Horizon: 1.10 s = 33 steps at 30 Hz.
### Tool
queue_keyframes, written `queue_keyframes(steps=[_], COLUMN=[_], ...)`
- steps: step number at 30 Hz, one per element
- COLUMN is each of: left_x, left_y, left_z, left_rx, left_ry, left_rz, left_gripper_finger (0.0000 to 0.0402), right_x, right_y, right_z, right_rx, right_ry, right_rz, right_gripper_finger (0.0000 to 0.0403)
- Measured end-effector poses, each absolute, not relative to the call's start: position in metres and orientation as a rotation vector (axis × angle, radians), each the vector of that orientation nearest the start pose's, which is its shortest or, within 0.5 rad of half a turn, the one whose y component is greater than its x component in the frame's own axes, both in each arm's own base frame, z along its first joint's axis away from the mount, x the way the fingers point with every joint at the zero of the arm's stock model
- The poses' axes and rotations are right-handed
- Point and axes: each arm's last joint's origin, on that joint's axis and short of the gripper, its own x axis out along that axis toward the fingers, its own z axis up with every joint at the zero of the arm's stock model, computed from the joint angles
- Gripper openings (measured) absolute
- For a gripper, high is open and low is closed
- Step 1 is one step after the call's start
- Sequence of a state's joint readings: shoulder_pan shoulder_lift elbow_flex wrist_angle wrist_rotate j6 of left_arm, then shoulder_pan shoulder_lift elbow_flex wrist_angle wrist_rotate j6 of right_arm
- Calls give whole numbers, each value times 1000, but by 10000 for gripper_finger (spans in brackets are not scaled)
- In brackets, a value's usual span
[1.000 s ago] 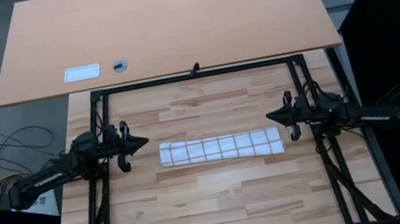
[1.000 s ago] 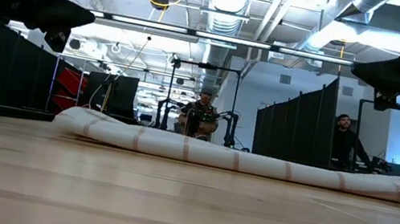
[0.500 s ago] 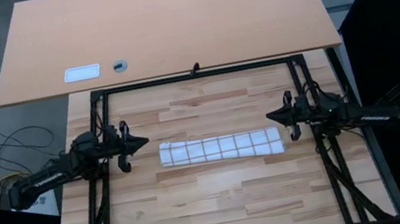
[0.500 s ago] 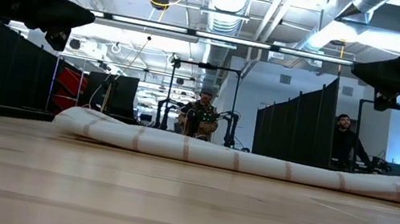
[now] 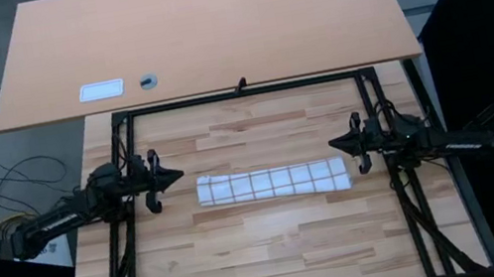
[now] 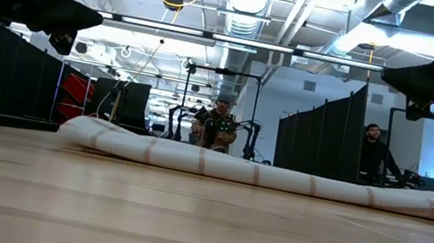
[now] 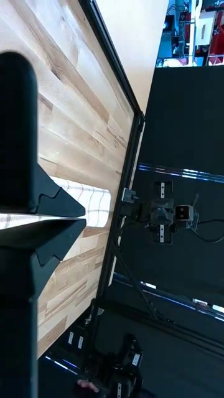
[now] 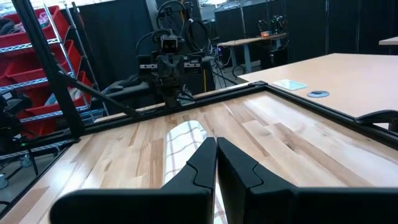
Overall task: Roll towel
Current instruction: Return to Home Position
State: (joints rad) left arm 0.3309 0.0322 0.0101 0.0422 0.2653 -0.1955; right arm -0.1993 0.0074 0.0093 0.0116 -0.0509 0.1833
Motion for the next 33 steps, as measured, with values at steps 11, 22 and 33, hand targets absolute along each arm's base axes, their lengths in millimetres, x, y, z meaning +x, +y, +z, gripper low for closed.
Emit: queue_keyframes(steps=[11,22,33], left_x=[95,97,98], left_y=[24,14,16], left_z=[169,171,167], left_rx=[-234,-230,-163], left_ry=[-28,-36,-12], left_rz=[50,-77,61], left_gripper_finger=[0,0,0], right_x=[96,96,96], right_y=[-18,-18,-18], right_z=[167,167,167], right_rx=[182,181,181], right_ry=[-27,-27,-27], right_rz=[-147,-146,-146], right_gripper_finger=[0,0,0])
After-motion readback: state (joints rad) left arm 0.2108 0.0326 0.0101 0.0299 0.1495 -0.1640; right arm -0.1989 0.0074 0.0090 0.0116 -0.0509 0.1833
